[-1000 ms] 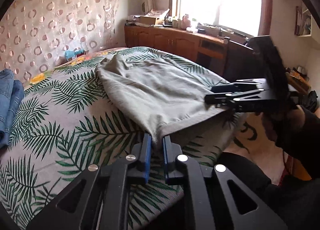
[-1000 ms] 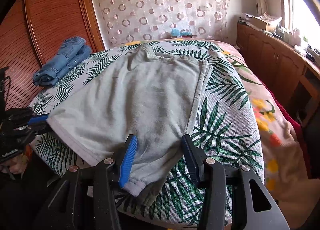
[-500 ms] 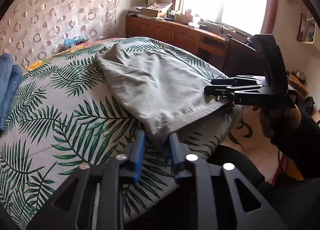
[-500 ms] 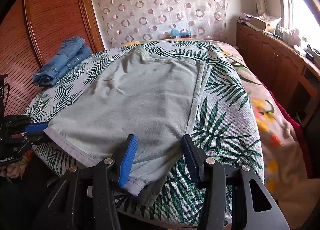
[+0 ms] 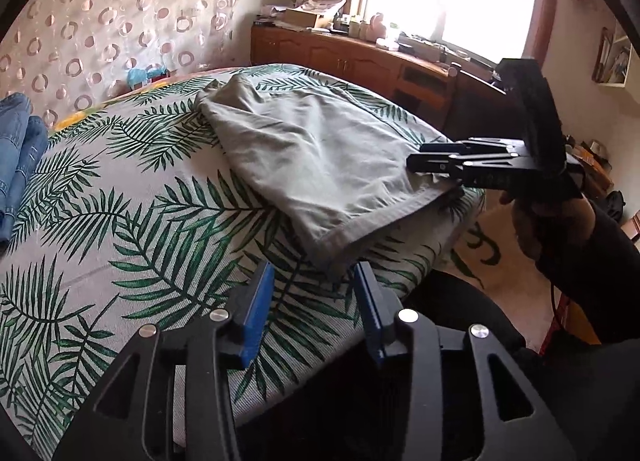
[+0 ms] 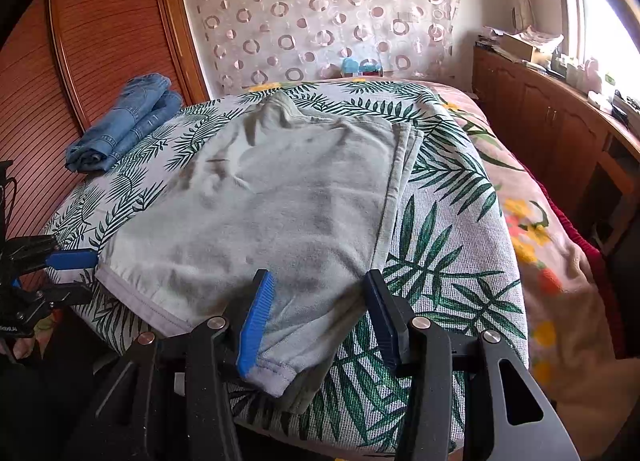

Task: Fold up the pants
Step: 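Move both grippers to the grey pants' end edge and close on it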

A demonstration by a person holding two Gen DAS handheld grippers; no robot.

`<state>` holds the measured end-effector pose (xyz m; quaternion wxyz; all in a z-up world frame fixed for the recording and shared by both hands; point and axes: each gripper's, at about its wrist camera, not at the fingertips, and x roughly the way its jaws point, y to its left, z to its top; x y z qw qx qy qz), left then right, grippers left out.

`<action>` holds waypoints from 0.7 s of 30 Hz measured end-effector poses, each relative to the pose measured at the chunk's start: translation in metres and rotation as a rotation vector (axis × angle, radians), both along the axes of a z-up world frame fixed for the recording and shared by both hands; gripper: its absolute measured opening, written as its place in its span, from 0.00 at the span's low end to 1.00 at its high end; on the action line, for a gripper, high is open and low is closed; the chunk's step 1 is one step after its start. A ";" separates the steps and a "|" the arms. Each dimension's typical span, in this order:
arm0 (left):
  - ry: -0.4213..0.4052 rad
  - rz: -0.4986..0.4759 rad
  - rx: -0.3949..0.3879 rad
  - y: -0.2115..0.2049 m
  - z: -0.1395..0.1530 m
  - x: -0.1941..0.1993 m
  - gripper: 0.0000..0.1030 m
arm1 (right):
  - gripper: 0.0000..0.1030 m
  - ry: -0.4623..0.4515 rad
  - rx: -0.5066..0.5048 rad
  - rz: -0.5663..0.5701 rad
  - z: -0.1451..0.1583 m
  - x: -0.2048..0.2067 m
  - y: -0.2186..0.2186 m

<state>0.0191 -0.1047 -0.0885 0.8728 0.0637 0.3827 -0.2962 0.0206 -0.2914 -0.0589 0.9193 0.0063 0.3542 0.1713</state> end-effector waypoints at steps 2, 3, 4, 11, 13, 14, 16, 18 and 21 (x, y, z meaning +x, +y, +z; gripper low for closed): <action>0.003 -0.004 0.015 -0.003 -0.002 0.001 0.41 | 0.48 0.006 0.000 -0.007 0.000 0.000 0.000; 0.006 -0.005 0.021 -0.004 -0.004 0.003 0.41 | 0.48 0.009 0.002 -0.011 0.001 -0.001 -0.001; 0.010 -0.003 0.033 -0.006 -0.007 0.005 0.41 | 0.48 0.010 0.005 -0.015 0.001 -0.001 -0.002; -0.007 0.023 0.057 -0.009 -0.008 0.016 0.41 | 0.48 0.008 -0.002 -0.035 0.007 -0.017 -0.004; -0.008 0.022 0.050 -0.010 -0.007 0.017 0.41 | 0.48 0.018 0.000 -0.031 0.008 -0.023 -0.003; -0.010 0.020 0.048 -0.010 -0.007 0.017 0.41 | 0.48 0.021 -0.004 -0.028 0.008 -0.026 -0.002; -0.012 0.017 0.050 -0.010 -0.007 0.016 0.41 | 0.48 0.023 -0.014 -0.025 0.008 -0.031 0.000; -0.007 0.016 0.047 -0.010 -0.009 0.018 0.41 | 0.48 0.035 -0.020 -0.021 0.007 -0.033 0.001; -0.008 0.013 0.044 -0.013 -0.009 0.020 0.41 | 0.48 0.052 -0.017 -0.020 0.004 -0.033 0.002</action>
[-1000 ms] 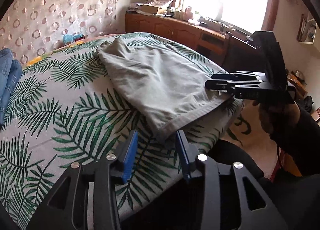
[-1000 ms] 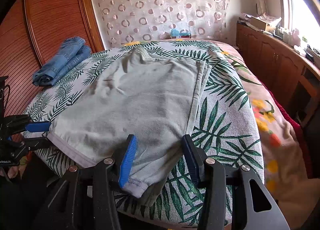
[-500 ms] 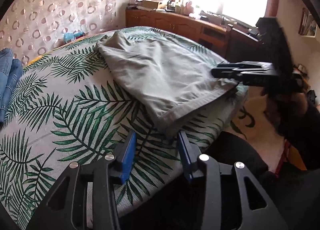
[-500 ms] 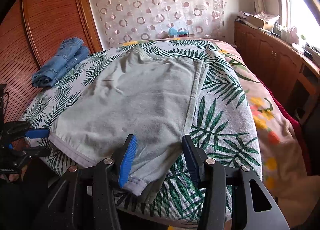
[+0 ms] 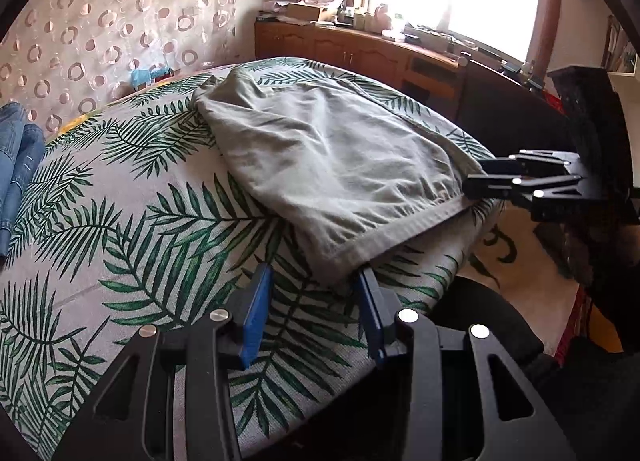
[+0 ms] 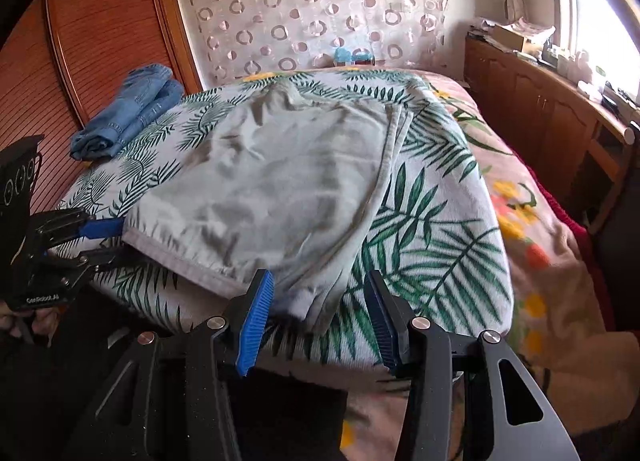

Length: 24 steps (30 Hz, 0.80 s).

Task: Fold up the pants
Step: 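Move both grippers to the grey pants' end edge and close on it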

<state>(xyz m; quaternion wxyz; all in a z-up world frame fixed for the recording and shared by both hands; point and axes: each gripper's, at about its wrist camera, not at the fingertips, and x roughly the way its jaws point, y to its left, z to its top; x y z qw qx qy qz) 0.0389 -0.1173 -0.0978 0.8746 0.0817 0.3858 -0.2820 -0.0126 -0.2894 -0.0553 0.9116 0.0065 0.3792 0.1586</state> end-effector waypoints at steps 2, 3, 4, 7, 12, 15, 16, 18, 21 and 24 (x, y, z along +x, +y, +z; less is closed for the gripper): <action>0.000 -0.004 -0.001 -0.002 0.000 0.003 0.41 | 0.48 -0.002 0.005 -0.002 -0.001 0.001 0.000; -0.003 -0.006 0.001 -0.002 0.000 0.004 0.41 | 0.48 -0.001 0.006 -0.002 0.000 0.001 0.000; -0.004 -0.007 0.002 -0.003 -0.001 0.004 0.41 | 0.48 0.000 0.011 -0.002 0.000 0.001 -0.001; -0.005 -0.009 0.000 -0.005 0.000 0.004 0.41 | 0.48 -0.001 0.015 -0.002 0.000 0.001 -0.002; -0.010 -0.007 0.000 -0.006 -0.001 0.005 0.41 | 0.46 -0.003 0.015 0.005 -0.001 0.000 -0.002; -0.014 -0.001 -0.005 -0.007 -0.001 0.004 0.41 | 0.43 -0.004 0.014 0.008 -0.001 0.000 -0.001; -0.017 0.004 -0.010 -0.007 -0.001 0.004 0.42 | 0.41 -0.006 0.012 0.010 -0.001 0.000 0.000; -0.024 0.014 -0.023 -0.007 -0.002 0.004 0.43 | 0.41 -0.009 0.010 0.009 -0.002 0.000 0.002; -0.018 0.022 -0.032 -0.009 -0.002 0.005 0.47 | 0.40 -0.011 0.008 0.008 -0.002 -0.001 0.003; -0.018 0.024 -0.021 -0.013 -0.002 0.004 0.51 | 0.40 -0.010 0.009 0.008 -0.002 -0.001 0.003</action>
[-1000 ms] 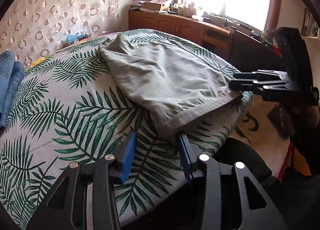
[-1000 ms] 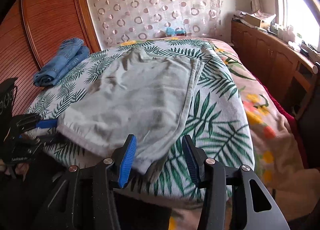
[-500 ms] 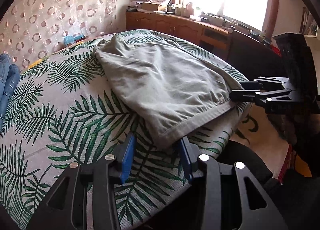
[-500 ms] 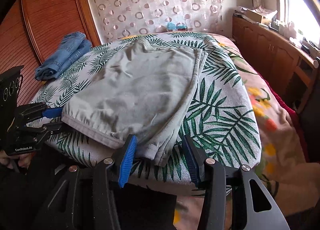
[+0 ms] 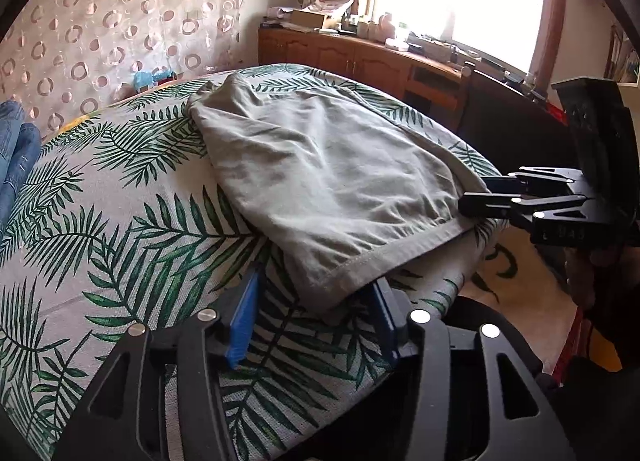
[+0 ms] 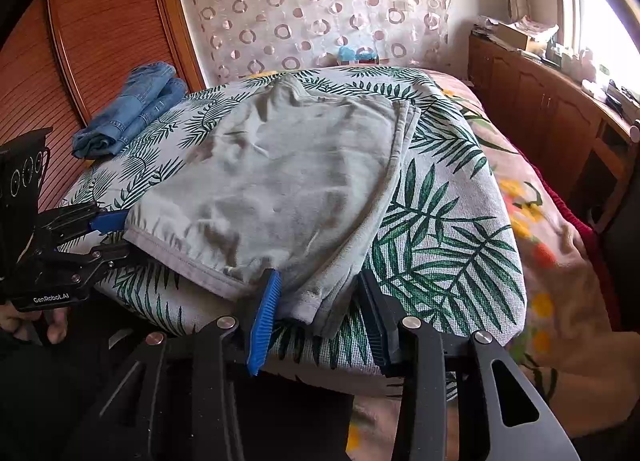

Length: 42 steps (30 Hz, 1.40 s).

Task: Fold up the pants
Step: 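Move both grippers to the grey pants' end edge and close on it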

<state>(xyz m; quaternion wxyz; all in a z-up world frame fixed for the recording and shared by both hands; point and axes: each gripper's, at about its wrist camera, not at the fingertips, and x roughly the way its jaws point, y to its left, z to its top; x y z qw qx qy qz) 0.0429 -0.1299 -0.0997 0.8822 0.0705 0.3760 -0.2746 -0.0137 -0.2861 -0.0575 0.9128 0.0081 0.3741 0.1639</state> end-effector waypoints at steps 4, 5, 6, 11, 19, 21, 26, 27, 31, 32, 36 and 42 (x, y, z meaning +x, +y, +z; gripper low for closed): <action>0.007 0.014 -0.003 0.000 0.000 0.001 0.52 | 0.40 0.000 0.000 0.000 0.000 0.000 0.000; 0.010 0.015 -0.004 0.000 0.001 0.001 0.52 | 0.40 0.000 0.000 0.001 0.000 0.000 0.000; 0.015 0.015 -0.006 0.001 0.001 0.001 0.52 | 0.40 0.000 0.000 0.001 0.000 0.000 0.000; 0.043 0.044 0.005 0.005 0.003 0.003 0.87 | 0.40 -0.005 0.003 0.002 0.000 -0.001 0.000; 0.062 0.078 0.016 0.013 0.001 0.009 0.87 | 0.40 -0.009 0.002 0.001 0.000 -0.002 0.000; 0.063 0.078 0.019 0.013 0.000 0.008 0.87 | 0.40 -0.010 0.001 0.002 0.000 -0.003 0.000; 0.066 0.066 -0.006 0.018 0.001 0.006 0.87 | 0.40 -0.010 0.003 0.004 0.000 -0.002 -0.001; 0.066 0.062 -0.012 0.018 0.001 0.005 0.83 | 0.39 -0.011 0.004 0.006 0.000 -0.002 -0.001; 0.050 0.019 -0.016 0.014 0.002 -0.001 0.70 | 0.33 -0.011 0.011 0.016 -0.001 -0.002 -0.001; 0.048 0.005 -0.018 0.013 0.002 -0.003 0.66 | 0.32 -0.011 0.012 0.019 -0.001 -0.002 0.000; 0.037 -0.032 -0.015 0.004 0.001 -0.006 0.52 | 0.26 -0.005 0.036 0.029 -0.001 -0.002 -0.002; 0.027 -0.051 -0.017 0.001 0.002 -0.009 0.19 | 0.14 0.005 0.103 0.038 -0.004 -0.001 -0.007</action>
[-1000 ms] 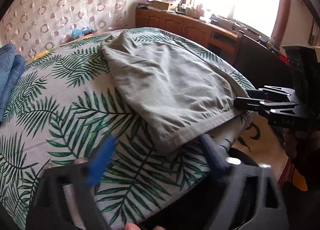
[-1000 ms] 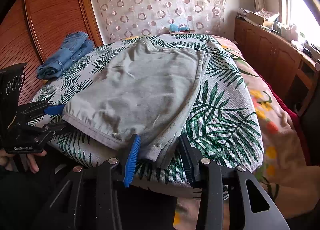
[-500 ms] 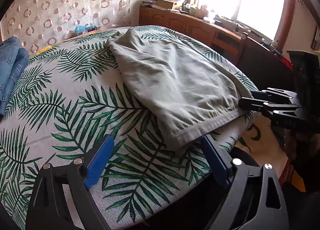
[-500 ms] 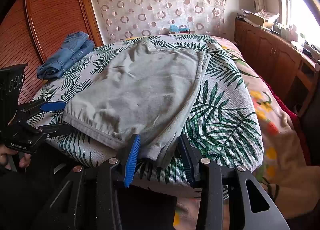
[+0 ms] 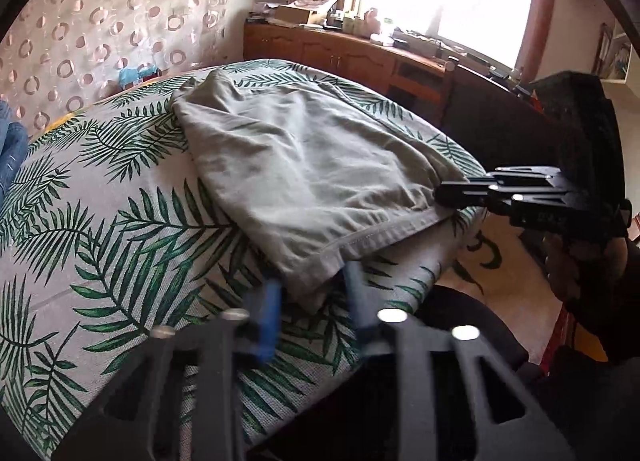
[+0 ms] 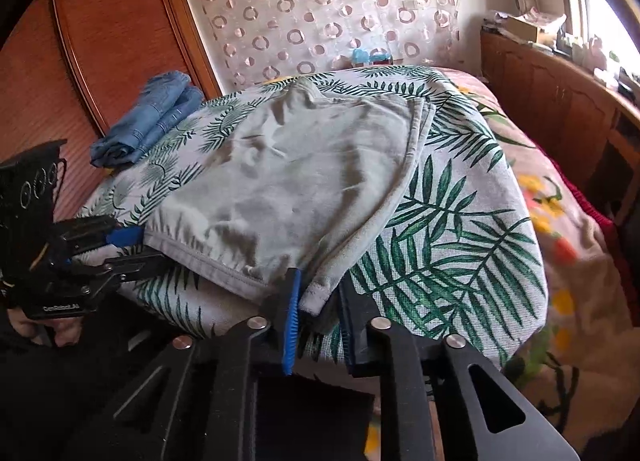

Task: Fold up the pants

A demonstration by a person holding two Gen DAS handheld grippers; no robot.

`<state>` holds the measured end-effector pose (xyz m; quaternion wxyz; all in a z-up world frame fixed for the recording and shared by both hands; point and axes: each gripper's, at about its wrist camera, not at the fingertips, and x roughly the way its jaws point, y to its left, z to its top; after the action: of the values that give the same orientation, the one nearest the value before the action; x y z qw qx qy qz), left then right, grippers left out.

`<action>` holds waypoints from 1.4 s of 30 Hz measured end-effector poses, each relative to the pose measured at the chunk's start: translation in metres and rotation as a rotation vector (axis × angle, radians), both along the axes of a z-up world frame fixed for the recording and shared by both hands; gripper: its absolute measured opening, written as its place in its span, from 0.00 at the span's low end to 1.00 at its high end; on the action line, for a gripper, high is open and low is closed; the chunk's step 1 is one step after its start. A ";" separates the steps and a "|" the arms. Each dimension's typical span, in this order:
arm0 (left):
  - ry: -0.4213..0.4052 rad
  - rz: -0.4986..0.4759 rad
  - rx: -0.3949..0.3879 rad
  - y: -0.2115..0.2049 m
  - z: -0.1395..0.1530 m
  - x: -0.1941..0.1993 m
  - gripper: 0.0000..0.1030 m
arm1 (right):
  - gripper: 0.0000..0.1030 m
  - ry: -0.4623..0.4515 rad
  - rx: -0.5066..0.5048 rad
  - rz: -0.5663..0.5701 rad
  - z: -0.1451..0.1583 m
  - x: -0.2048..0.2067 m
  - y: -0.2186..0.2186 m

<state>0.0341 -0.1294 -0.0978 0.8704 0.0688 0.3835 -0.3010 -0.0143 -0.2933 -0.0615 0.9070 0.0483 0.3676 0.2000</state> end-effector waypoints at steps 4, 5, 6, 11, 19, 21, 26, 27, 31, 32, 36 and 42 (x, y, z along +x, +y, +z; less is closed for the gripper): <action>-0.043 0.002 -0.016 0.003 0.012 -0.006 0.11 | 0.11 -0.024 0.004 0.001 0.003 -0.001 0.003; -0.061 0.006 -0.022 0.003 0.018 -0.008 0.11 | 0.11 -0.034 0.007 0.002 0.006 -0.002 0.004; -0.080 0.008 -0.029 0.004 0.024 -0.009 0.10 | 0.11 -0.049 0.011 0.005 0.010 -0.003 0.005; -0.163 0.032 -0.080 0.013 0.063 -0.011 0.10 | 0.11 -0.137 0.022 0.018 0.042 -0.006 0.008; -0.290 0.065 -0.155 0.036 0.131 -0.008 0.09 | 0.11 -0.295 0.029 0.063 0.108 -0.009 0.020; -0.324 0.072 -0.165 0.041 0.147 -0.009 0.09 | 0.11 -0.332 0.028 0.076 0.122 -0.012 0.024; -0.398 0.093 -0.183 0.053 0.177 -0.010 0.09 | 0.11 -0.416 0.019 0.107 0.156 -0.015 0.038; -0.414 0.096 -0.185 0.056 0.184 -0.012 0.09 | 0.11 -0.430 0.018 0.113 0.162 -0.016 0.040; -0.462 0.107 -0.187 0.062 0.202 -0.013 0.09 | 0.11 -0.483 0.013 0.136 0.180 -0.021 0.051; -0.469 0.110 -0.188 0.065 0.205 -0.013 0.09 | 0.11 -0.493 0.014 0.142 0.183 -0.024 0.048; -0.493 0.130 -0.178 0.073 0.214 -0.005 0.09 | 0.11 -0.516 0.008 0.165 0.183 -0.021 0.053; -0.509 0.180 -0.119 0.084 0.215 0.042 0.09 | 0.11 -0.516 -0.041 0.202 0.174 0.034 0.066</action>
<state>0.0758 -0.0458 0.1169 0.9645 0.0564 0.1387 -0.2175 0.0194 -0.2272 0.1127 0.9469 -0.0595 0.1312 0.2876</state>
